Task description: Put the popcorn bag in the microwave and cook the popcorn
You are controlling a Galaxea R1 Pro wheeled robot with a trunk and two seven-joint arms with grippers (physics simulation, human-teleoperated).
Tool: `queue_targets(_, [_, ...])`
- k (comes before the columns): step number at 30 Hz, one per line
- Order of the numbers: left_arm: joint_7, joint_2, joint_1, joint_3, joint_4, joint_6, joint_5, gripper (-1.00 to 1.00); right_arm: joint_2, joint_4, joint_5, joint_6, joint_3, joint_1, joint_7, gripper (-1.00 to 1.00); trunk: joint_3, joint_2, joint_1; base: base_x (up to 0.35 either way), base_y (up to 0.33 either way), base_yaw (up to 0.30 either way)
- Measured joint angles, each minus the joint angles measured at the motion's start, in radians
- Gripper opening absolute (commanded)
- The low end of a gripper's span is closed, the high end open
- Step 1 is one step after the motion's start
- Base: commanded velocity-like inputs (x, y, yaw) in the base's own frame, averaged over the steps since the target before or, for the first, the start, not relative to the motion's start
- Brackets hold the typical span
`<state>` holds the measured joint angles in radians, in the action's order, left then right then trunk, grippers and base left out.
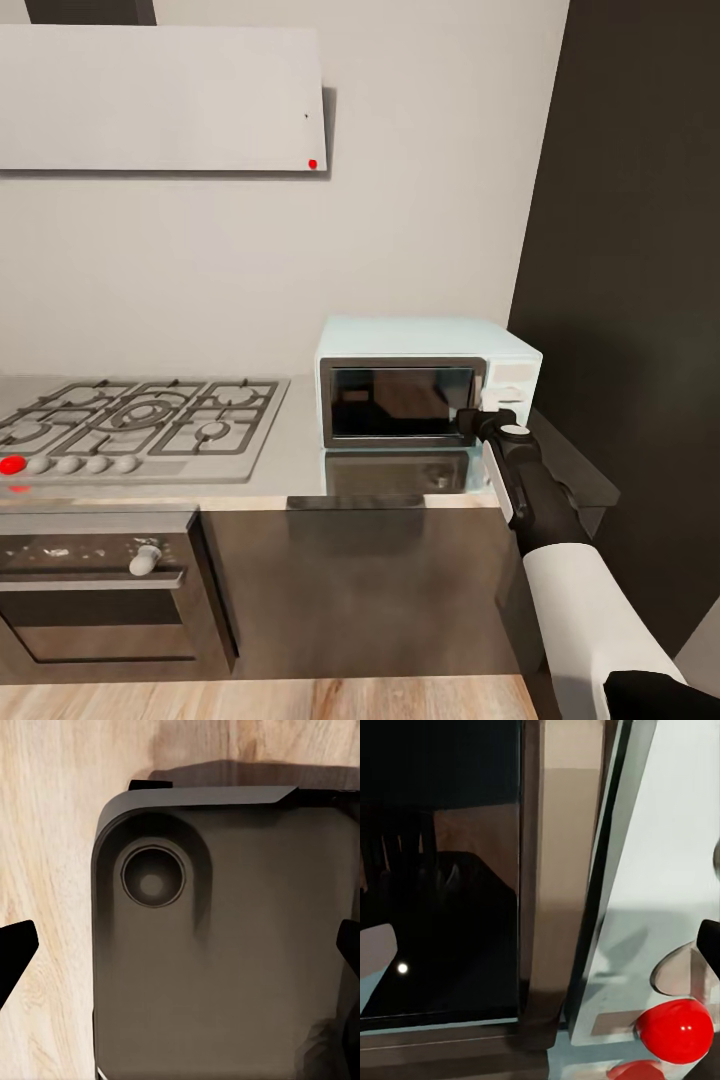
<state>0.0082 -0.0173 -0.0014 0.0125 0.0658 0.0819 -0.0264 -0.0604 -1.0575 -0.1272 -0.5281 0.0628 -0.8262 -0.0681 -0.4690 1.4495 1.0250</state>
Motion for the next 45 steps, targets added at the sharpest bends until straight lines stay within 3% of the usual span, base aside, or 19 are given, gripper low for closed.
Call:
queue_targets(17, [0.000, -0.001, 0.000, 0.000, 0.000, 0.000, 0.000, 1.00, 0.000, -0.001, -0.006, -0.002, -0.003, 0.000, -0.002, 1.00, 0.000, 0.000, 0.000, 0.000, 0.000, 0.000])
queue_targets(18, [0.000, -0.001, 0.000, 0.000, 0.000, 0.000, 0.000, 1.00, 0.000, -0.001, -0.006, -0.002, -0.003, 0.000, -0.004, -1.00, 0.000, 0.000, 0.000, 0.000, 0.000, 0.000])
queue_targets(22, [0.000, -0.001, 0.000, 0.000, 0.000, 0.000, 0.000, 1.00, 0.000, 0.006, 0.000, -0.003, -0.001, 0.000, -0.004, -1.00, 0.000, 0.000, 0.000, 0.000, 0.000, 0.000])
queue_targets(27, [0.000, -0.001, 0.000, 0.000, 0.001, 0.000, 0.000, 1.00, 0.001, 0.006, -0.041, -0.005, 0.001, 0.000, -0.008, -1.00, 0.000, 0.000, 0.000, 0.000, 0.000, 0.000])
queue_targets(45, [0.001, -0.002, 0.000, 0.001, 0.000, 0.000, 0.000, 1.00, 0.001, 0.003, -0.035, -0.004, 0.005, 0.001, -0.009, -1.00, 0.000, 0.000, 0.000, -0.036, 0.000, 0.000])
